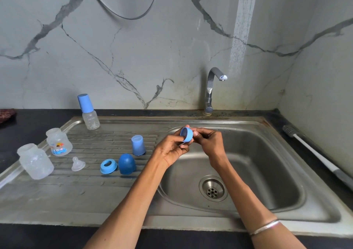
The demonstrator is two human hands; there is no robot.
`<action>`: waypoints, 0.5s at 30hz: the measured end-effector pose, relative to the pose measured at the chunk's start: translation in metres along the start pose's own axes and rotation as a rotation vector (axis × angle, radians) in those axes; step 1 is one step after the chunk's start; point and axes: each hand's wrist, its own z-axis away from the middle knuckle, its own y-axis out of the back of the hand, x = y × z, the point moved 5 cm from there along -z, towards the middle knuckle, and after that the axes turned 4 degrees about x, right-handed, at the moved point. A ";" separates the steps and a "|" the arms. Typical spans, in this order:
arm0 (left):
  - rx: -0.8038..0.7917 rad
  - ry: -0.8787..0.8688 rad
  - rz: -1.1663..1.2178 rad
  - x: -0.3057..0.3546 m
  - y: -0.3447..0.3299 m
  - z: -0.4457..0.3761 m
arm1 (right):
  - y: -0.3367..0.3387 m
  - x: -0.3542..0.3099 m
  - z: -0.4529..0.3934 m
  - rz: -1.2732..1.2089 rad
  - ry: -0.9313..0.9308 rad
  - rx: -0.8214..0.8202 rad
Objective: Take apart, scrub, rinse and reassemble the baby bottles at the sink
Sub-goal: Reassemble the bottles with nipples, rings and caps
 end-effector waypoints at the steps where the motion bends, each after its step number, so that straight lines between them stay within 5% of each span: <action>1: -0.006 0.008 0.014 -0.001 0.000 0.001 | 0.000 0.000 0.000 -0.001 -0.001 0.005; 11: -0.113 0.028 0.130 -0.003 -0.006 0.004 | 0.007 0.004 -0.004 0.033 -0.004 0.024; 15: -0.098 0.022 0.097 -0.003 -0.003 0.004 | 0.006 0.005 -0.003 0.028 -0.062 -0.103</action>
